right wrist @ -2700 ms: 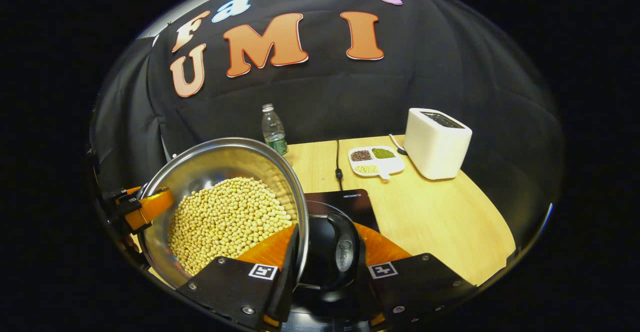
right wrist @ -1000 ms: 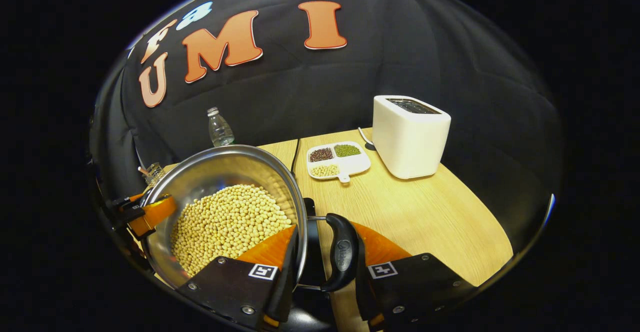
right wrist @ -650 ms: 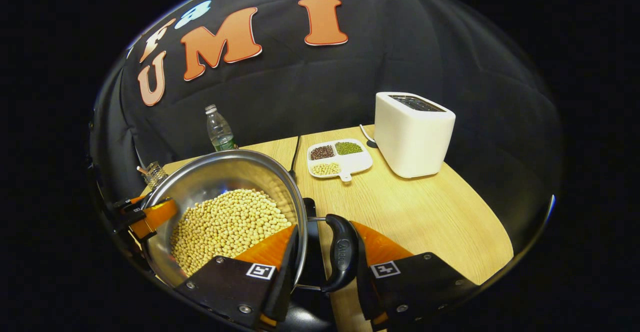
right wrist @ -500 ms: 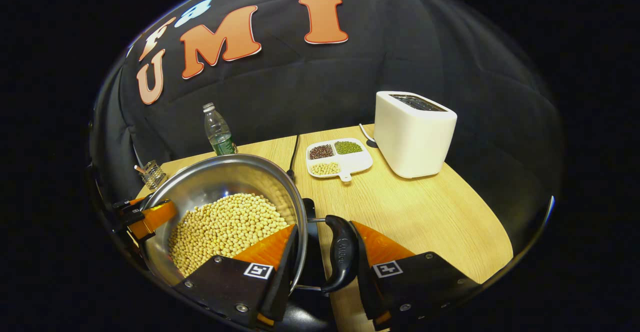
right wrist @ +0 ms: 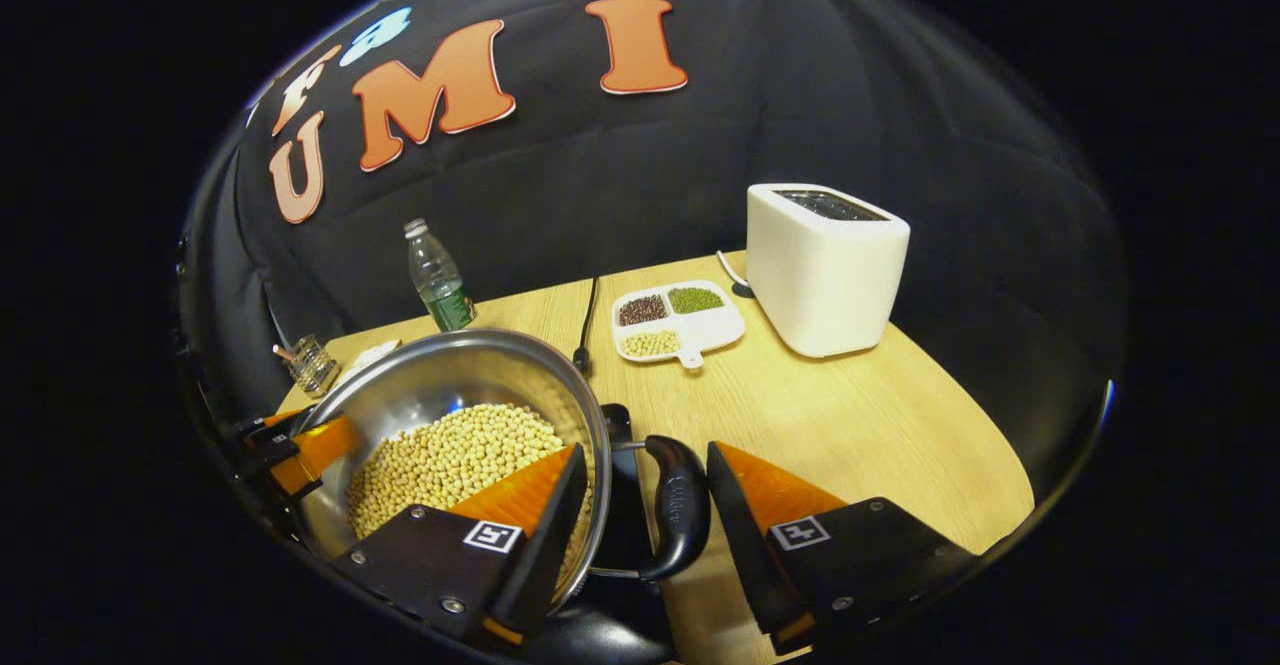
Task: First push the handle of the pot to place it horizontally, then grasp the pot with both hands and set it on the induction cooktop.
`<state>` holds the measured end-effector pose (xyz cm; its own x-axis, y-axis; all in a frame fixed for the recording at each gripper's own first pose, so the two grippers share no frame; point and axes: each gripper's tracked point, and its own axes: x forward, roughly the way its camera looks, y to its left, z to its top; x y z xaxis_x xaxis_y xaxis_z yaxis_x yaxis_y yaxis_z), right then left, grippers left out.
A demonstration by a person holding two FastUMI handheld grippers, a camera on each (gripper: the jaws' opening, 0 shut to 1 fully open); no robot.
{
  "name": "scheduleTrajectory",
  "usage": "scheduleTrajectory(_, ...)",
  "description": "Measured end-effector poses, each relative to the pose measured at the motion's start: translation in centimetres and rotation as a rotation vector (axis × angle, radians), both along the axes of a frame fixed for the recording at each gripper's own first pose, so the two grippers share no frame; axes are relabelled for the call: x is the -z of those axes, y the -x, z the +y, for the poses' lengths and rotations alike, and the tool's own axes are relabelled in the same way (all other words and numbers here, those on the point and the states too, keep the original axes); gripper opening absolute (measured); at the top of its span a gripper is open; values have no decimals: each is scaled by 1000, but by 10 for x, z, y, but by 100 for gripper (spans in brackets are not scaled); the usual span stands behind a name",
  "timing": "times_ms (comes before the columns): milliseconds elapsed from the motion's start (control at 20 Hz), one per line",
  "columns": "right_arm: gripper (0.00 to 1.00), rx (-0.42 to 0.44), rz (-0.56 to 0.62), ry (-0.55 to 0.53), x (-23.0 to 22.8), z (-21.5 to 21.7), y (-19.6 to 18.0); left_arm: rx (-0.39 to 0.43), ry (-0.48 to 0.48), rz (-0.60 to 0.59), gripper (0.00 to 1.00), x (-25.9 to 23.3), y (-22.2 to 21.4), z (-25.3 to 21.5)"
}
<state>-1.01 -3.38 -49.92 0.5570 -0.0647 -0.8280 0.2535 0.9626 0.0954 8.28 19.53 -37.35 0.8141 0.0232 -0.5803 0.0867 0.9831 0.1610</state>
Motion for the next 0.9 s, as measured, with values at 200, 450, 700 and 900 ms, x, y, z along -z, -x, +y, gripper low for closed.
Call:
scheduleTrajectory(200, 88, -13, -123, 42, -48, -9, -17, -21, 20, -113, 73, -67, -1, 8)
scheduleTrajectory(450, 94, -74, -304, 98, -134, -7, -29, -53, 26, -307, 73, -178, 17, 24)
scheduleTrajectory(700, 94, -99, -473, 128, -216, -6, -37, -144, 62, -480, 72, -274, 49, 62)
scheduleTrajectory(900, 93, -141, -566, 138, -268, 3, -40, -198, 26, -547, 70, -333, 66, 97)
